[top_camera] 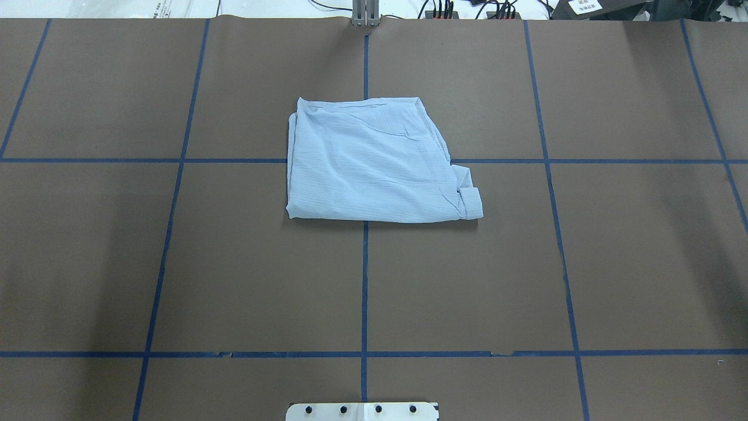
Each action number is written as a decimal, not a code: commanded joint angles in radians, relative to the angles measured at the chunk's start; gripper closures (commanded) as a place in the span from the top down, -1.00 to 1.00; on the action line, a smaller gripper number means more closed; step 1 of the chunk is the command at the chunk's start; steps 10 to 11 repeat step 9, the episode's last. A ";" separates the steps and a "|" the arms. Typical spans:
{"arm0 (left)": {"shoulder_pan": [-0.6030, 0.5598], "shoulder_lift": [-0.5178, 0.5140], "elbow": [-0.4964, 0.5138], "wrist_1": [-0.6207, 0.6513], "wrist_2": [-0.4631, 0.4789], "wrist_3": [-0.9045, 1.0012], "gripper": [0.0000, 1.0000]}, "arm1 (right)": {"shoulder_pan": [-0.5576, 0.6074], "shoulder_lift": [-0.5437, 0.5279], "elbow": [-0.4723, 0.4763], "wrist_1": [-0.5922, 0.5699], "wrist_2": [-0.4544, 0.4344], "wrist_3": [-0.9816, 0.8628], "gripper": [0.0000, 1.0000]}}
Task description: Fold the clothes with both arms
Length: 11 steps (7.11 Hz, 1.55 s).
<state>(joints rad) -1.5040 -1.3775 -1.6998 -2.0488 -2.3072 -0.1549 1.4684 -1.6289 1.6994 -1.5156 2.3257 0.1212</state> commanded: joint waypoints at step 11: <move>-0.024 0.034 -0.086 0.048 -0.014 0.000 0.99 | 0.033 -0.002 0.034 -0.012 0.003 0.000 1.00</move>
